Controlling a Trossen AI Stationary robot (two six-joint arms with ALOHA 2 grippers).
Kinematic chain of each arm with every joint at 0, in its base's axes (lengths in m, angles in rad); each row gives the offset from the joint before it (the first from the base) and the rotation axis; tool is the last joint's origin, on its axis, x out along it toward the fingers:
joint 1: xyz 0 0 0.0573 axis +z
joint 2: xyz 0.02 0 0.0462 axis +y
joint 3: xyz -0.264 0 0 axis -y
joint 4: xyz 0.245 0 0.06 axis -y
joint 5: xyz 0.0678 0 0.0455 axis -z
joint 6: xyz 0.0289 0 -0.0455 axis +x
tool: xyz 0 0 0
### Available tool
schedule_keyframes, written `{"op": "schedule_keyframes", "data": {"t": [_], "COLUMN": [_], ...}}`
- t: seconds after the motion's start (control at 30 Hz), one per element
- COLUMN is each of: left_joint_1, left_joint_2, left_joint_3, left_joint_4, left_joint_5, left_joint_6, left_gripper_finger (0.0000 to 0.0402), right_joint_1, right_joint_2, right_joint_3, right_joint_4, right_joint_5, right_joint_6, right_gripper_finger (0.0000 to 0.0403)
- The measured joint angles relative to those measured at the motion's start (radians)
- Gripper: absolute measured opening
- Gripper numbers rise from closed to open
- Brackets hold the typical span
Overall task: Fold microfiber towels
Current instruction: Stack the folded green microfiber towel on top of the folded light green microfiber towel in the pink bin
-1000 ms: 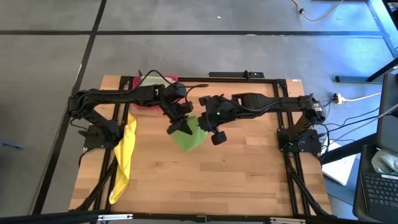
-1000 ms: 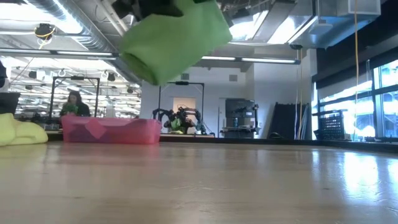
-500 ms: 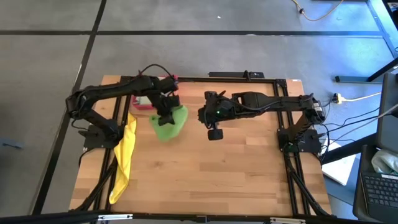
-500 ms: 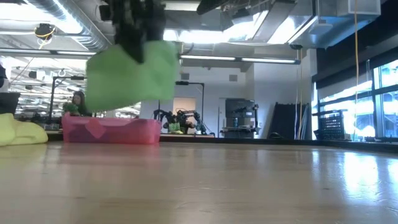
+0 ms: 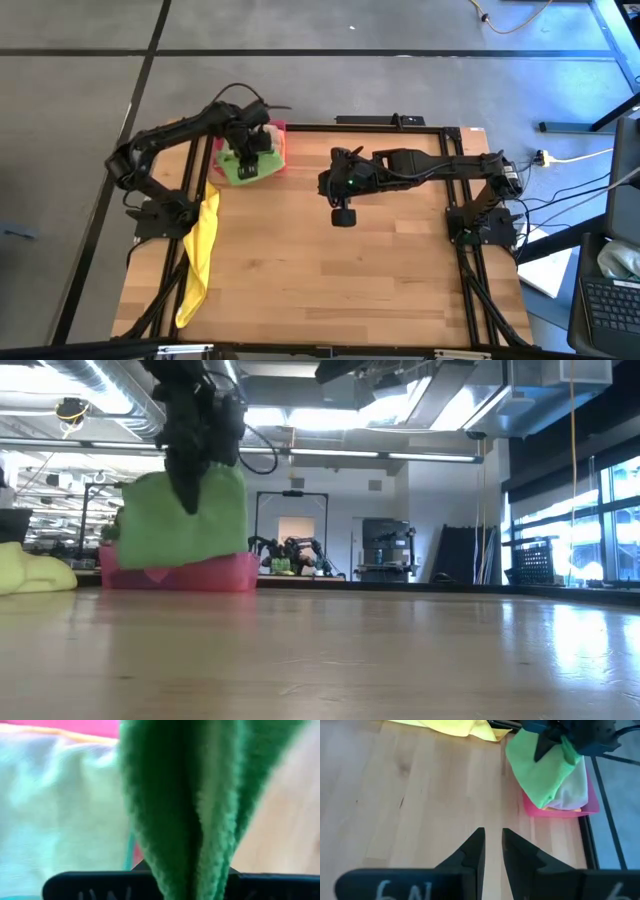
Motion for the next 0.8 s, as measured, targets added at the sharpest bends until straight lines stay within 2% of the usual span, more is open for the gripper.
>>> {"op": "schedule_keyframes", "data": {"t": [0.2, 0.4, 0.57, 0.8], "left_joint_1": [0.085, 0.116, 0.115, 0.133], "left_joint_2": [0.061, 0.129, 0.198, 0.294], "left_joint_3": [0.000, 0.004, 0.058, 0.171], "left_joint_4": [0.041, 0.090, 0.079, 0.091], "left_joint_5": [-0.071, -0.133, -0.227, -0.242], "left_joint_6": [0.096, 0.194, 0.264, 0.335], "left_gripper_finger": [0.0000, 0.0000, 0.0000, 0.0000], "right_joint_1": [0.000, 0.000, 0.000, 0.000], "right_joint_2": [0.000, 0.000, 0.000, 0.000], "right_joint_3": [0.000, -0.001, -0.001, -0.001], "right_joint_4": [-0.020, -0.082, -0.112, -0.114], "right_joint_5": [0.000, 0.000, -0.001, -0.001], "right_joint_6": [0.055, 0.062, 0.062, 0.062], "right_gripper_finger": [0.0068, 0.0068, 0.0068, 0.0068]}}
